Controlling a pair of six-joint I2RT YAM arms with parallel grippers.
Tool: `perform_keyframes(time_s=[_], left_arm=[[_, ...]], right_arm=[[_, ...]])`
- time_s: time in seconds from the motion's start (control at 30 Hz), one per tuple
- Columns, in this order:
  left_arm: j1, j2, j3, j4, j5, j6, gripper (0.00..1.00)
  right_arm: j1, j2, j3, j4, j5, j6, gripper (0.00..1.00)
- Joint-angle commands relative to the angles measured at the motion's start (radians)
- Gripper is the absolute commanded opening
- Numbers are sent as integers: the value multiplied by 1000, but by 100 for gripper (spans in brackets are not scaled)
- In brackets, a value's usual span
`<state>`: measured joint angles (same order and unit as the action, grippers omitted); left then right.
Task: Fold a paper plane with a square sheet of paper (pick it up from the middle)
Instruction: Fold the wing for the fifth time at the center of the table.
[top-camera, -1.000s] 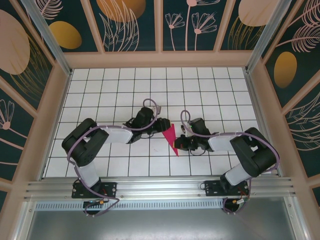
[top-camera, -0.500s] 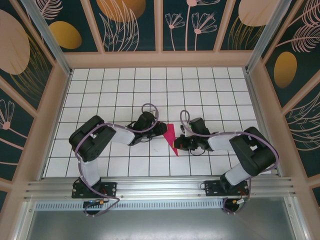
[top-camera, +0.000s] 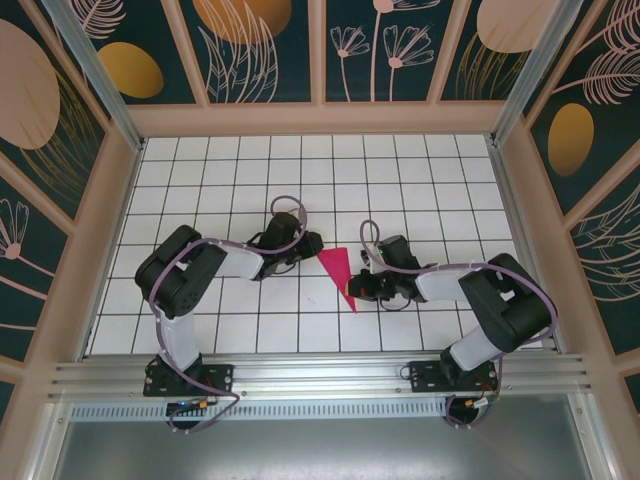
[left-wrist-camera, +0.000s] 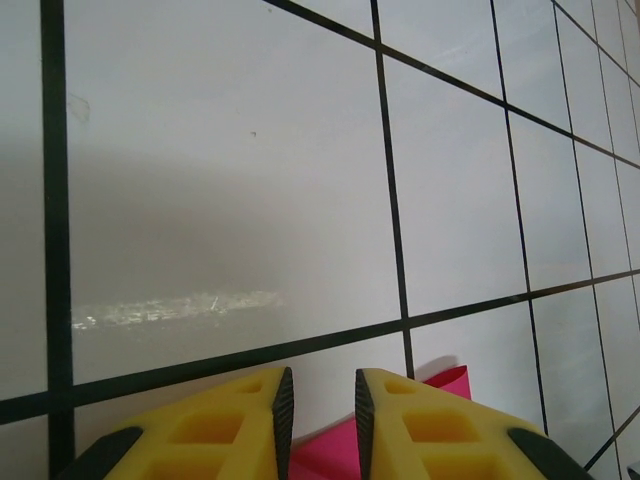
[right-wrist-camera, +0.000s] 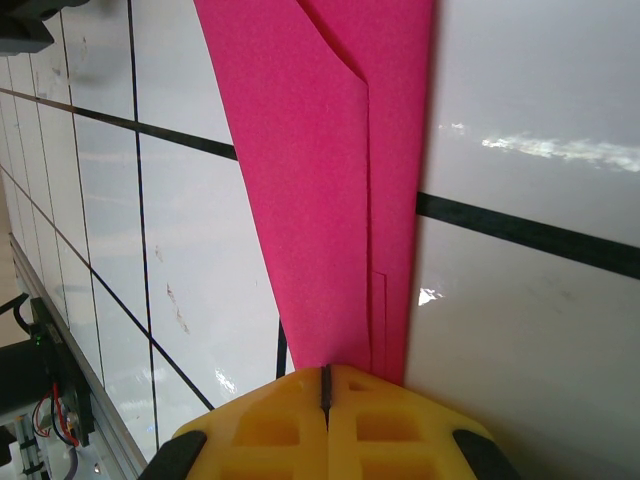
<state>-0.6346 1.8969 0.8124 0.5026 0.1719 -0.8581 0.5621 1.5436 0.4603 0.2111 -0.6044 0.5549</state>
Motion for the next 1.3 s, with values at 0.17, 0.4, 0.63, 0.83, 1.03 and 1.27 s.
perform_keyframes(time_s=[0.17, 0.4, 0.63, 0.83, 1.03, 1.27], left_arm=[[17, -142, -15, -78, -20, 21, 32], [-28, -111, -13, 52, 265, -19, 24], [-62, 14, -40, 173, 349, -84, 23], [-74, 67, -60, 180, 325, -87, 23], [-73, 100, -69, 128, 260, -67, 22], [-74, 81, -78, 113, 251, -53, 23]], right_arm=[[15, 61, -23, -162, 64, -20, 0], [14, 64, -11, -157, 64, -7, 0], [15, 61, -2, -156, 64, 0, 0], [15, 48, 12, -167, 66, 5, 0], [22, -47, 51, -187, 42, 28, 3], [58, -83, 131, -186, 52, 62, 5]])
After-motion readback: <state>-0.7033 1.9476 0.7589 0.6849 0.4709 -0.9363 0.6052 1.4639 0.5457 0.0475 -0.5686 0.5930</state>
